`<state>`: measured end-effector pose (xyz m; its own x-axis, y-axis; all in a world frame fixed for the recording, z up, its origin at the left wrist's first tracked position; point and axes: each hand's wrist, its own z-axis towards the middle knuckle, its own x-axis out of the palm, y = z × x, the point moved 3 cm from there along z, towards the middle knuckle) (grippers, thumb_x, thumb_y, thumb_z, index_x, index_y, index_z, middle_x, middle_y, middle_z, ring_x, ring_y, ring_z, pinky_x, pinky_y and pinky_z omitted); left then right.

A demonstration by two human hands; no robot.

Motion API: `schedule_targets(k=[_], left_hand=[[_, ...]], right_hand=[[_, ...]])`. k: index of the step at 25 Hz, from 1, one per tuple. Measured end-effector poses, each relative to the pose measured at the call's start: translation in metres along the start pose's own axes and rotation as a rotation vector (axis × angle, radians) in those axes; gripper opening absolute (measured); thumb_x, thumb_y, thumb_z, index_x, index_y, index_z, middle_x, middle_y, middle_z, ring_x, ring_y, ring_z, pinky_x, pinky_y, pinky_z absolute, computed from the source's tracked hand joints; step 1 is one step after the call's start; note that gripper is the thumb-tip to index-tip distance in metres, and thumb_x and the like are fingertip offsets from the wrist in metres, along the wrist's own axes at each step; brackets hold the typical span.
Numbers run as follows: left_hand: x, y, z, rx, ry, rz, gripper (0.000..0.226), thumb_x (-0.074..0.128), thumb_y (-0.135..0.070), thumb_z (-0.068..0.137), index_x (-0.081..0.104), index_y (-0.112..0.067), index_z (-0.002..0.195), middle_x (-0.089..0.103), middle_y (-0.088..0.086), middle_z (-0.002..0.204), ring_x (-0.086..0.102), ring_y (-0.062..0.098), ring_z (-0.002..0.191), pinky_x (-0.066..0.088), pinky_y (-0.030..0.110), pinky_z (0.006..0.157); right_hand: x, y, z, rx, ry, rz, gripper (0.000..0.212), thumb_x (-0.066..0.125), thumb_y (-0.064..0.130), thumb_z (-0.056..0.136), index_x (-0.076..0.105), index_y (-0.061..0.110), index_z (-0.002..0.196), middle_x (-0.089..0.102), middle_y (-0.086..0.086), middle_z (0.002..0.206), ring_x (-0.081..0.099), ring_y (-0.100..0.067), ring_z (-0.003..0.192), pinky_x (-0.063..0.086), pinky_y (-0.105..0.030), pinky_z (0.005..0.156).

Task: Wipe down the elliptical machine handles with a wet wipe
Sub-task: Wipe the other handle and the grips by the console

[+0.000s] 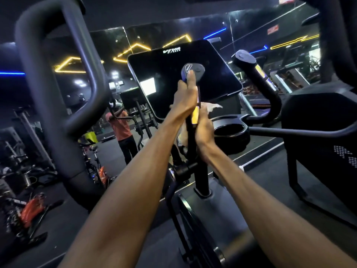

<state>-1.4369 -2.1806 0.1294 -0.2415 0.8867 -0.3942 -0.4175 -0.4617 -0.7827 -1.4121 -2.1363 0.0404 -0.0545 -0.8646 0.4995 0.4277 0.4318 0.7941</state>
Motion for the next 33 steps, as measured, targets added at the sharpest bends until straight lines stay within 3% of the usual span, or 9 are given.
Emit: schedule_targets(k=[3,7,10,12,16,20,24,28,33], left_hand=[[0.002,-0.008,-0.013,0.103,-0.024,-0.077,0.077,0.020,-0.069,0.093,0.045,-0.004,0.126,0.068,0.011,0.096,0.069,0.025,0.088,0.054,0.052,0.088],[0.001,0.000,-0.009,0.163,-0.063,0.000,0.087,0.012,-0.079,0.083,0.051,-0.011,0.120,0.066,0.005,0.098,0.068,0.024,0.089,0.054,0.050,0.086],[0.001,-0.004,-0.012,0.199,-0.096,0.066,0.074,0.013,-0.064,0.096,0.055,-0.009,0.122,0.056,-0.006,0.093,0.059,0.013,0.084,0.049,0.038,0.084],[0.002,0.000,-0.008,0.219,-0.173,0.079,0.059,0.020,-0.056,0.101,0.062,-0.014,0.101,0.057,-0.007,0.082,0.053,0.006,0.071,0.046,0.032,0.069],[-0.001,0.004,-0.010,0.256,-0.384,0.138,0.051,0.035,-0.048,0.102,0.044,-0.026,0.057,0.047,-0.012,0.054,0.041,0.001,0.046,0.029,0.021,0.049],[-0.002,0.006,-0.012,0.252,-0.496,0.217,0.051,0.035,-0.053,0.098,0.052,-0.026,0.058,0.056,-0.009,0.058,0.051,0.007,0.053,0.048,0.031,0.059],[-0.001,0.002,-0.019,0.245,-0.532,0.334,0.053,0.032,-0.053,0.098,0.053,-0.025,0.059,0.060,-0.007,0.063,0.056,0.010,0.059,0.053,0.044,0.077],[0.001,-0.003,-0.027,0.242,-0.546,0.408,0.054,0.030,-0.050,0.100,0.062,-0.019,0.071,0.063,-0.002,0.075,0.055,0.013,0.067,0.050,0.043,0.081],[-0.001,-0.002,-0.027,0.245,-0.496,0.356,0.053,0.031,-0.048,0.102,0.063,-0.019,0.071,0.061,-0.005,0.071,0.050,0.004,0.059,0.043,0.029,0.059]], right_hand=[[-0.002,-0.007,-0.006,0.120,0.037,0.159,0.067,0.031,0.056,0.101,0.057,0.019,0.051,0.053,-0.002,0.047,0.048,-0.017,0.042,0.039,-0.028,0.048],[-0.005,-0.038,-0.024,-0.056,0.098,0.137,0.078,0.017,0.053,0.104,0.055,0.004,0.058,0.049,-0.013,0.050,0.044,-0.024,0.039,0.037,-0.026,0.043],[-0.005,-0.036,-0.023,0.085,0.052,0.259,0.070,0.023,0.054,0.104,0.058,0.004,0.070,0.051,-0.015,0.060,0.047,-0.023,0.042,0.039,-0.023,0.039],[-0.005,-0.037,-0.026,0.105,0.010,0.276,0.063,0.024,0.053,0.104,0.056,0.008,0.073,0.051,-0.014,0.063,0.047,-0.021,0.045,0.037,-0.021,0.038],[-0.006,-0.053,-0.037,0.016,-0.031,0.297,0.058,0.026,0.035,0.108,0.055,0.011,0.065,0.052,-0.003,0.051,0.043,-0.016,0.042,0.034,-0.022,0.042],[-0.002,-0.046,-0.034,0.087,-0.030,0.461,0.052,0.027,0.032,0.107,0.061,0.010,0.074,0.058,-0.003,0.058,0.049,-0.014,0.046,0.035,-0.024,0.044],[-0.010,-0.077,-0.039,0.092,-0.154,0.233,0.040,0.034,0.032,0.101,0.061,0.009,0.082,0.056,-0.005,0.066,0.045,-0.016,0.050,0.033,-0.021,0.041],[-0.014,-0.100,-0.030,0.102,-0.219,0.363,0.041,0.049,0.044,0.085,0.076,0.013,0.082,0.070,-0.011,0.084,0.062,-0.027,0.080,0.049,-0.039,0.077],[-0.012,-0.105,-0.044,0.214,-0.196,0.263,0.046,0.037,0.033,0.100,0.074,0.011,0.083,0.072,-0.006,0.071,0.059,-0.016,0.047,0.043,-0.024,0.044]])
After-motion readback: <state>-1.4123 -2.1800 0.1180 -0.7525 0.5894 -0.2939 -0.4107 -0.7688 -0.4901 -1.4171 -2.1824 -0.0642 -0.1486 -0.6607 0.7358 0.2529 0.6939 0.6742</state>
